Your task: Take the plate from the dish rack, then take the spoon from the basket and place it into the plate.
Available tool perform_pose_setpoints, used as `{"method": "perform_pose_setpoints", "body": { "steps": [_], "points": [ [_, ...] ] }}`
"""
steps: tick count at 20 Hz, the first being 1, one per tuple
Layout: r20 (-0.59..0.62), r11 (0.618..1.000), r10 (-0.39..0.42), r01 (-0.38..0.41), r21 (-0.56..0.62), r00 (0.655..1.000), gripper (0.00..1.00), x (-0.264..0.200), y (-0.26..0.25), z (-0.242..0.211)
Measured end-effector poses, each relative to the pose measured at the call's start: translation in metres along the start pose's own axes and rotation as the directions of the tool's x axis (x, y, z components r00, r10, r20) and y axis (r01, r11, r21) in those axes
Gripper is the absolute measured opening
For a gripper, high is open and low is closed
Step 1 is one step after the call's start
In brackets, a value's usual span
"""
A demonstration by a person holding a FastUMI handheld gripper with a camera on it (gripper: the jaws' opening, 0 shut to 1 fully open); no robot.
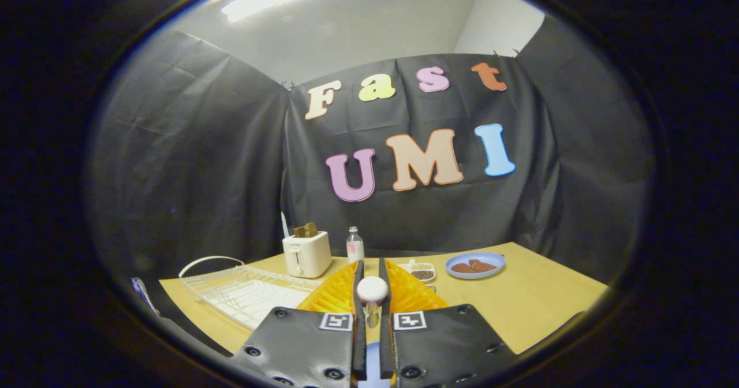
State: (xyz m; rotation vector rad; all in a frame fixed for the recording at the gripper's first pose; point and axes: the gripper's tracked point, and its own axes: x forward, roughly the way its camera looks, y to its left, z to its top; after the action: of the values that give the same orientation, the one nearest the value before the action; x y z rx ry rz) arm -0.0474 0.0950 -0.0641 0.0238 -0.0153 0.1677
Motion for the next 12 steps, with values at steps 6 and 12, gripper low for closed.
{"method": "perform_pose_setpoints", "body": {
  "steps": [6,12],
  "points": [
    [-0.017,0.995,-0.091,0.09,-0.041,0.996,0.11,-0.022,-0.008,-0.029],
    [-0.138,0.992,-0.116,0.108,-0.058,0.984,0.11,-0.017,-0.017,-0.075]
  ]
}}
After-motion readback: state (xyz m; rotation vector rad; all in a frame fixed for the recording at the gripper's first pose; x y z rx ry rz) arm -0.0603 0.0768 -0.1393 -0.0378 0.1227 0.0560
